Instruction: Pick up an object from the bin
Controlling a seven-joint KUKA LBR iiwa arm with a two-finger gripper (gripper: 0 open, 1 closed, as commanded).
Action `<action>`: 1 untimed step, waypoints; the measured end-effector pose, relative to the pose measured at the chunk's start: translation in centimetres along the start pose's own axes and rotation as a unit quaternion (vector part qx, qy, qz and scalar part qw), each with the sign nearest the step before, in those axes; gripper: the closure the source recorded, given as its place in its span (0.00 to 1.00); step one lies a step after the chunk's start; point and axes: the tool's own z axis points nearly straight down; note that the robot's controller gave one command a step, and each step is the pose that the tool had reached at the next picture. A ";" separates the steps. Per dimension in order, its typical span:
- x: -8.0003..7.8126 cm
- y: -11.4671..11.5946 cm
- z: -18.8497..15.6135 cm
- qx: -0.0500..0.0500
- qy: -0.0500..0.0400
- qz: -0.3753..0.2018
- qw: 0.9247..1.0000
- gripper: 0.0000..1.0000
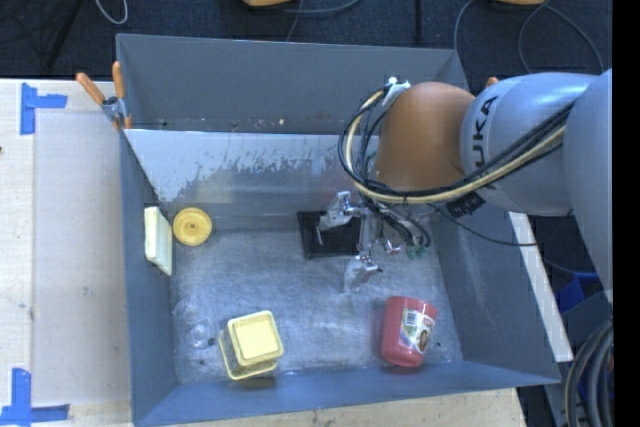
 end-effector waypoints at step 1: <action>2.1 0.0 0.3 0.000 -0.008 -0.011 1.000 0.00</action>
Offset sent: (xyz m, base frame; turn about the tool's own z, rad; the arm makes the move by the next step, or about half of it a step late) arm 0.0186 -0.0138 -0.0106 -0.4193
